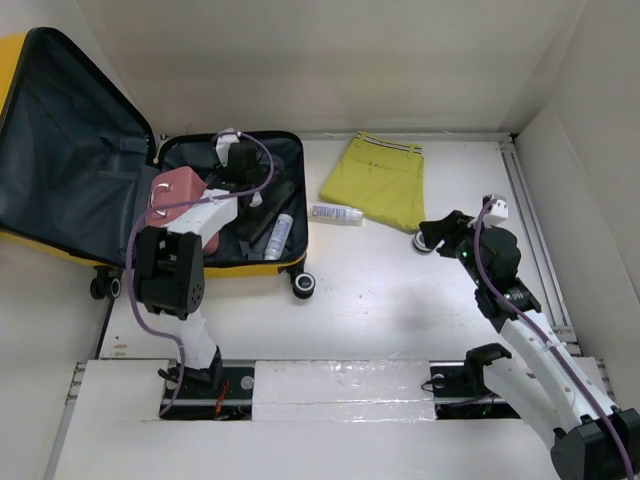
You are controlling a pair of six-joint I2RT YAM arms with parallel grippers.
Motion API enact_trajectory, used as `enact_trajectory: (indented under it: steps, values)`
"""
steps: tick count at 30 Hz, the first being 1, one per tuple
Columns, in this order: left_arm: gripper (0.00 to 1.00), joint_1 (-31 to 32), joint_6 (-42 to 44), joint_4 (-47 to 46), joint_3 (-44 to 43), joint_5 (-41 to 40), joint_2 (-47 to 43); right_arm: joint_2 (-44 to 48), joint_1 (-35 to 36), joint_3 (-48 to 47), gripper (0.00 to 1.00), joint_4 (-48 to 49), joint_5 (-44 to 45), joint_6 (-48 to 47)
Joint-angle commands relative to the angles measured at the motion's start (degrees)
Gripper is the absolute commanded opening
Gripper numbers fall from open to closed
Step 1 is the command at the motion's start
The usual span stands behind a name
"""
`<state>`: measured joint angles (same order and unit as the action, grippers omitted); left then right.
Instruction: Pack the luggage
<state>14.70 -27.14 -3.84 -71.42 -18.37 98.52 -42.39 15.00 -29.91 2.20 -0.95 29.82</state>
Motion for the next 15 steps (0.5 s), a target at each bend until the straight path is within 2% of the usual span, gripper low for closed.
enact_trajectory:
  steps: [1,5,6,9,11,14,15]
  values:
    - [0.48,-0.6,-3.3,3.6,-5.0,-5.4,2.5,0.3,-0.3,-0.1,0.6,2.8,-0.9,0.3]
    - [0.81,-1.3,-4.9,3.2,-4.4,-6.4,2.3,0.3,-0.3,-0.1,0.6,2.8,-0.9,0.3]
    - [0.83,-0.6,-4.9,1.8,-2.0,-4.2,0.1,0.3,-0.3,-0.1,0.6,2.8,-0.9,0.3]
    - [0.83,2.3,-3.1,-1.2,-0.1,-5.4,-3.7,0.3,-0.3,-0.1,0.6,2.8,-0.9,0.3]
    - [0.83,7.5,-0.7,-2.7,0.5,-7.2,-6.7,0.3,-0.3,-0.1,0.58,2.8,-0.9,0.3]
    - [0.8,15.9,5.5,-3.4,-0.6,-6.5,-7.3,-0.2,-0.3,-0.1,0.44,2.8,-0.9,0.3]
    - [0.79,17.6,5.5,-2.3,-1.6,-5.6,-7.3,-0.2,-0.3,-0.1,0.22,2.8,-1.4,0.3]
